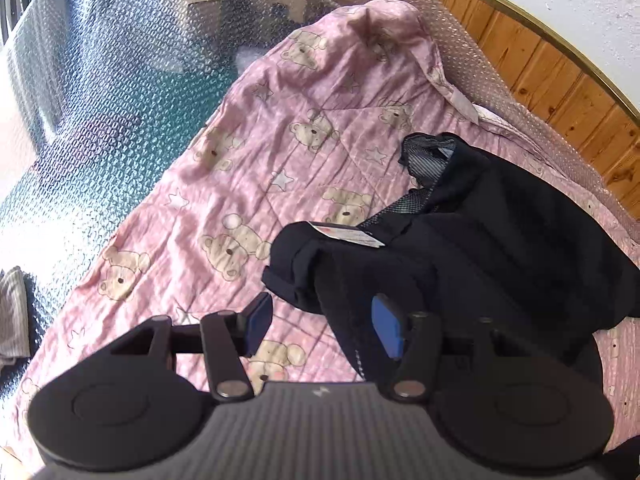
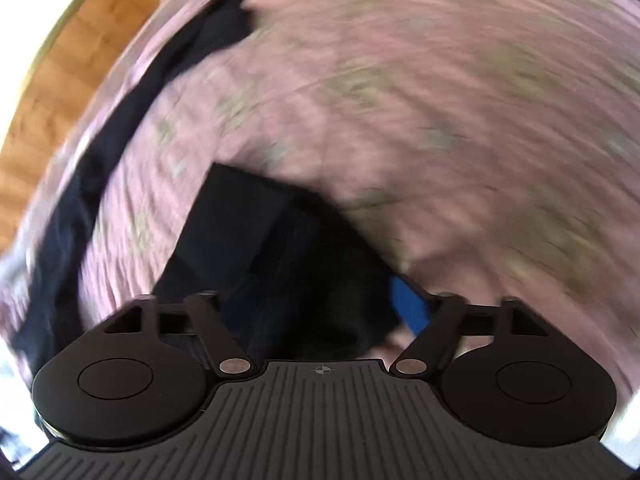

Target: Fold clothes

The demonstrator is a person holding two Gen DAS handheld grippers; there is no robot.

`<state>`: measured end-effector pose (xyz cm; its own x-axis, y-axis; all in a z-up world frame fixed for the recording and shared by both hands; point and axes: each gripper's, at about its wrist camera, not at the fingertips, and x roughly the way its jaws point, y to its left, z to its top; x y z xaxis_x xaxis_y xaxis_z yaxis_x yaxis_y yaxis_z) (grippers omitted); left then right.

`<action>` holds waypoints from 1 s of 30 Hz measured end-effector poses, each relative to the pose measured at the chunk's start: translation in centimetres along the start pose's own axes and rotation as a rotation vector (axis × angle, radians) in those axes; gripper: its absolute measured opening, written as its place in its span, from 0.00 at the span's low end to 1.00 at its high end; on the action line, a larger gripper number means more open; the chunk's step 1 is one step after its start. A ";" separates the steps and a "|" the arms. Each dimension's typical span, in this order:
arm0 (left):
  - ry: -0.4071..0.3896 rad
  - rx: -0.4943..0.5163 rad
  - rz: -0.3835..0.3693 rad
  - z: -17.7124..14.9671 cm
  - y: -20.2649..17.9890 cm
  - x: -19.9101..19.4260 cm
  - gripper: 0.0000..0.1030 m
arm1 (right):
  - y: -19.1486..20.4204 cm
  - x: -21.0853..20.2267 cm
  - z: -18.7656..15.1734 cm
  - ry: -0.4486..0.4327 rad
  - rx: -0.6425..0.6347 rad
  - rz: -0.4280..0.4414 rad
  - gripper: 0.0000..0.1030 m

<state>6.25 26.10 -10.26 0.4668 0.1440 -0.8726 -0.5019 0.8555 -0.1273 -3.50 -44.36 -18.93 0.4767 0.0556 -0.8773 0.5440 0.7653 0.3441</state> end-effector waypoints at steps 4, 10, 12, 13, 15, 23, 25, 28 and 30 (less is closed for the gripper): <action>-0.038 0.020 -0.038 0.0 -2.6 -1.2 0.54 | 5.4 -4.6 2.9 -0.176 -0.284 0.065 0.00; -0.082 0.080 -0.136 -0.2 -2.9 -2.1 0.62 | 3.7 -15.0 10.6 -0.625 -0.386 -0.271 0.00; -0.054 0.051 -0.150 -0.7 -2.1 -1.0 0.62 | -0.1 -13.4 12.2 -0.593 -0.294 -0.416 0.09; -0.032 0.028 -0.169 -1.2 -1.7 -0.1 0.62 | -2.1 -12.0 12.0 -0.502 -0.218 -0.444 0.20; 0.017 -0.001 -0.161 -2.1 -1.2 1.8 0.62 | -5.7 -9.4 11.3 -0.331 -0.068 -0.483 0.32; -0.002 0.184 -0.054 -5.9 -4.1 5.7 0.71 | -7.4 -7.2 -4.7 -0.150 0.146 -0.258 0.70; -0.008 0.203 -0.014 -6.0 -4.4 7.2 0.71 | -7.3 -6.9 -6.7 -0.121 0.160 -0.233 0.70; 0.039 0.224 -0.056 -6.2 -4.4 8.8 0.57 | -6.4 -6.7 -8.2 -0.104 0.134 -0.207 0.71; 0.011 0.311 -0.058 -7.1 -5.0 8.4 0.45 | -5.8 -6.9 -8.1 -0.108 0.108 -0.200 0.71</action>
<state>7.51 19.52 -20.27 0.4792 0.0863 -0.8735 -0.2273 0.9734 -0.0286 -15.53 -43.96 -17.59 0.4202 -0.1633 -0.8926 0.7029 0.6807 0.2064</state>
